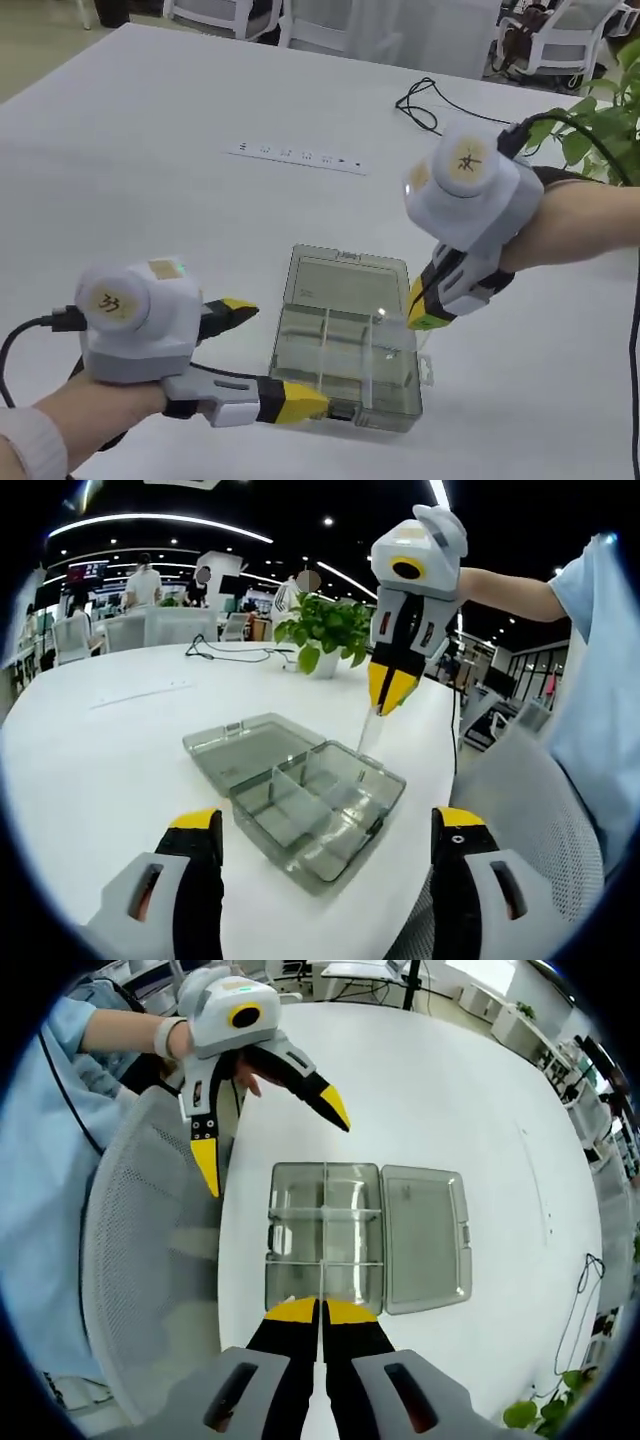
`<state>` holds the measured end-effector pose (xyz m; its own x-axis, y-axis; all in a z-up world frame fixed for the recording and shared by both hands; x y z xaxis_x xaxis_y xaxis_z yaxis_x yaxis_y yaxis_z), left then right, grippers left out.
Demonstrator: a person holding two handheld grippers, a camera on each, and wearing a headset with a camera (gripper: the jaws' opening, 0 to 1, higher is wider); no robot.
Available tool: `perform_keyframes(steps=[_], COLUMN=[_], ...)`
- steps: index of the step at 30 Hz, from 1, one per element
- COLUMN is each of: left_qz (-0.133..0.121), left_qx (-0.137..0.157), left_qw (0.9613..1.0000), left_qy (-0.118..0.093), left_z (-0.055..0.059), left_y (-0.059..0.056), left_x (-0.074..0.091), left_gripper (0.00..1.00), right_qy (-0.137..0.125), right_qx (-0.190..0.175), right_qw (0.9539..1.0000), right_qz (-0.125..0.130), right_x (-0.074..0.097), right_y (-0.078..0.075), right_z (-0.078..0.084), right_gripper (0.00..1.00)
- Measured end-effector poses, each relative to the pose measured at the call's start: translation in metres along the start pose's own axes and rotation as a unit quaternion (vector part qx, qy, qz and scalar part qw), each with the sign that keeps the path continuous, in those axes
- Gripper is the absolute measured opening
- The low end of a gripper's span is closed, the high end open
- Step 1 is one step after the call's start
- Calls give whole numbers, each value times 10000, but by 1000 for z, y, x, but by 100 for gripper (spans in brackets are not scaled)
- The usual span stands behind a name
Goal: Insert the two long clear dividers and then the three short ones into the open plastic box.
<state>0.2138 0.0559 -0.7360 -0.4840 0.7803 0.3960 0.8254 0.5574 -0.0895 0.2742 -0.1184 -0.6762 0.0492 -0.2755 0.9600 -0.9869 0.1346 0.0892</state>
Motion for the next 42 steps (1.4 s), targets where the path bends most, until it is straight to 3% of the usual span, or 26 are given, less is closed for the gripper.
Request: perform_keyframes(steps=[16, 18, 20, 24, 33, 42], left_qz=[-1, -12, 0, -9, -16, -16], left_qx=[139, 135, 177, 188, 221, 226], left_qw=[9999, 9999, 9998, 9998, 9998, 9997], left_qy=[6, 12, -5, 19, 8, -13], left_z=[6, 6, 7, 8, 8, 5], left_y=[-3, -2, -2, -1, 0, 1], left_x=[0, -1, -1, -1, 0, -1], left_gripper=[83, 83, 82, 82, 81, 81], right_qy=[-14, -11, 25, -80, 45, 73], right_qx=[-220, -111, -291, -232, -167, -135], right_qw=[9997, 9999, 9994, 9996, 9997, 9998], right_qz=[-108, -26, -169, -105, -191, -110], right_x=[-15, -17, -19, -19, -22, -22], right_y=[-7, -8, -6, -10, -7, -3], right_z=[8, 8, 9, 8, 10, 12], right_gripper=[2, 2, 2, 2, 2, 2])
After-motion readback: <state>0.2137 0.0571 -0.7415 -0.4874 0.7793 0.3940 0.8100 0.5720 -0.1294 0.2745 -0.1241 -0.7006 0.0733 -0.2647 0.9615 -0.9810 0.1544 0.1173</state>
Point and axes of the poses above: the centre of the closed fingertips' face, and the gripper's own axes: x roughly backward along the fingers, y roughly to its left, z roughly out of its underside, the point moved 7 cm from there along x, roughly backward along the fingers, and after that the axes turned 10 degrees about -x, right-handed, at the moved point
